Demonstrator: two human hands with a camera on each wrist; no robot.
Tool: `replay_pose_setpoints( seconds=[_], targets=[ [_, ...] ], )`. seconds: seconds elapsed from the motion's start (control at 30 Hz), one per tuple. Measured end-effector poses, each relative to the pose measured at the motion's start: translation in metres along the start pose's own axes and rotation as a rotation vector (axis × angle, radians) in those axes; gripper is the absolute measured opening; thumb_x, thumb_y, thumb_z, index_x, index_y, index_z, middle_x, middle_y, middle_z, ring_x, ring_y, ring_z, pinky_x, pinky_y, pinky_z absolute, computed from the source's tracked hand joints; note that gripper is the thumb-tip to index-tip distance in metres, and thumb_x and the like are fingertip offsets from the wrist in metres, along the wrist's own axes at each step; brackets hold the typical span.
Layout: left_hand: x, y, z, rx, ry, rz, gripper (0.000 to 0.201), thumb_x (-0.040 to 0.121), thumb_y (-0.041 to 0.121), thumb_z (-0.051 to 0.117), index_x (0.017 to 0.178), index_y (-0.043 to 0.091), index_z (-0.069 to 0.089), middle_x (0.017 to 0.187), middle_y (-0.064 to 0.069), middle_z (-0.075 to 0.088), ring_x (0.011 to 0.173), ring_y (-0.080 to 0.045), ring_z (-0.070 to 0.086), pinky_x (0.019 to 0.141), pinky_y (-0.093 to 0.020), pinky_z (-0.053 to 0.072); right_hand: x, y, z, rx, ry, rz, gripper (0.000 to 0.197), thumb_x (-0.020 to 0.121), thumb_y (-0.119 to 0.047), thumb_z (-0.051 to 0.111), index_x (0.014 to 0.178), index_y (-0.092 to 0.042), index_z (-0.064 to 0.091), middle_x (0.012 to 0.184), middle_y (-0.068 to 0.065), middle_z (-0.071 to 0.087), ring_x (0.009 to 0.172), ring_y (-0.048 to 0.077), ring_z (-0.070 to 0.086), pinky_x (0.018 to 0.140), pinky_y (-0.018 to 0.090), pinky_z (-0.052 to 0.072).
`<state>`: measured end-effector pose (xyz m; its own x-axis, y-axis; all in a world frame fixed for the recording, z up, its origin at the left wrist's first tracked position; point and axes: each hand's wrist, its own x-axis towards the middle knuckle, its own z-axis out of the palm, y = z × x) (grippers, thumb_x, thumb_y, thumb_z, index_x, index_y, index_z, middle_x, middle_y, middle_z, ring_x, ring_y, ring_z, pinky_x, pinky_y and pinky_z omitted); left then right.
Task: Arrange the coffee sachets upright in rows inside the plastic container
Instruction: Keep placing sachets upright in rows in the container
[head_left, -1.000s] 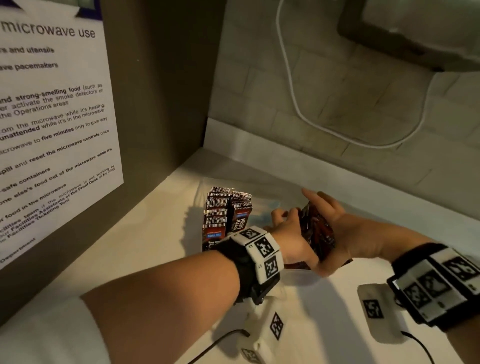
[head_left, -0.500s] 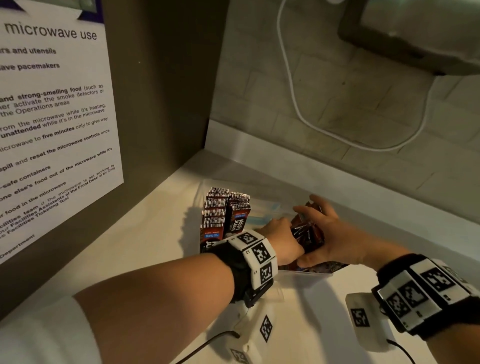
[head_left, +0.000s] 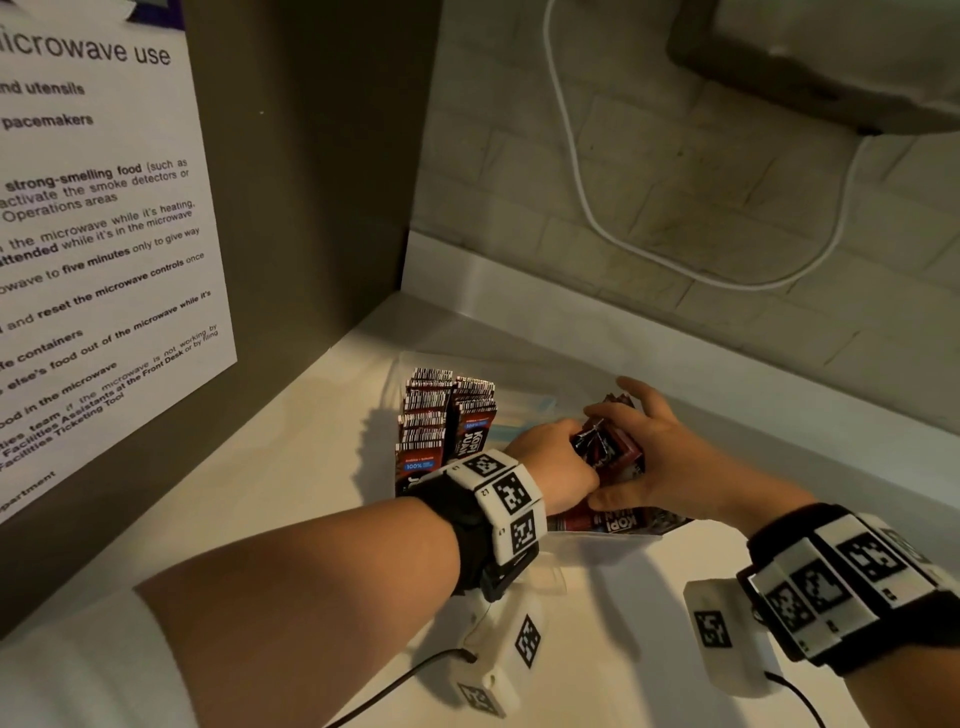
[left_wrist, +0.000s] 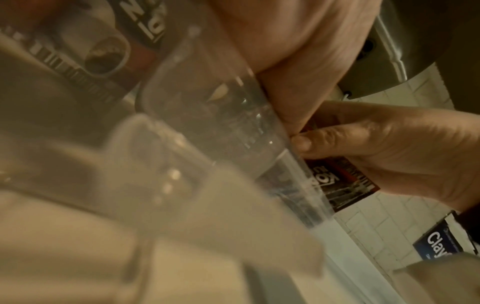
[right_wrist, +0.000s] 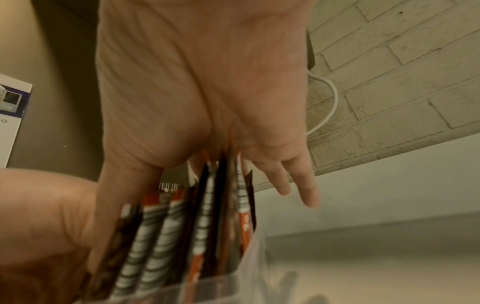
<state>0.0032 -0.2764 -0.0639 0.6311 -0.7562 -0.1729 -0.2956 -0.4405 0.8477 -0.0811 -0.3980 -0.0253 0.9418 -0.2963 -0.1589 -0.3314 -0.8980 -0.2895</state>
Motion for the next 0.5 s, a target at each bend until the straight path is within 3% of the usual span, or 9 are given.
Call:
replay_pose_setpoints(
  seconds=[0.17, 0.23, 0.5],
  targets=[
    [0.0013, -0.0001, -0.0029, -0.187, 0.038, -0.058, 0.035, 0.085, 0.013, 0.060, 0.119, 0.021, 0.055, 0.110, -0.007, 0.064, 0.101, -0.028, 0.060, 0.092, -0.043, 0.052, 0.0007, 0.0011, 0.0058, 0.012, 0.068, 0.036, 0.110, 0.063, -0.030, 0.086, 0.149, -0.025, 0.017, 0.156, 0.001, 0.002, 0.139, 0.023, 0.029, 0.105, 0.024, 0.033],
    [0.0021, -0.0009, -0.0032, -0.275, 0.063, -0.091, 0.037, 0.086, 0.011, 0.059, 0.121, 0.020, 0.053, 0.111, -0.008, 0.063, 0.103, -0.028, 0.059, 0.093, -0.042, 0.050, 0.0002, 0.0011, 0.0070, 0.035, 0.080, 0.052, 0.116, 0.061, -0.029, 0.087, 0.150, -0.025, 0.012, 0.156, 0.001, 0.004, 0.140, 0.022, 0.027, 0.108, 0.027, 0.033],
    [0.0010, 0.0027, 0.0043, -0.580, 0.043, -0.194, 0.037, 0.083, 0.009, 0.057, 0.118, 0.020, 0.053, 0.110, -0.008, 0.063, 0.105, -0.030, 0.060, 0.096, -0.047, 0.049, -0.0043, -0.0013, 0.0051, 0.118, 0.056, 0.084, 0.126, 0.054, -0.029, 0.091, 0.150, -0.031, 0.010, 0.154, -0.004, 0.002, 0.138, 0.023, 0.027, 0.105, 0.029, 0.038]
  ],
)
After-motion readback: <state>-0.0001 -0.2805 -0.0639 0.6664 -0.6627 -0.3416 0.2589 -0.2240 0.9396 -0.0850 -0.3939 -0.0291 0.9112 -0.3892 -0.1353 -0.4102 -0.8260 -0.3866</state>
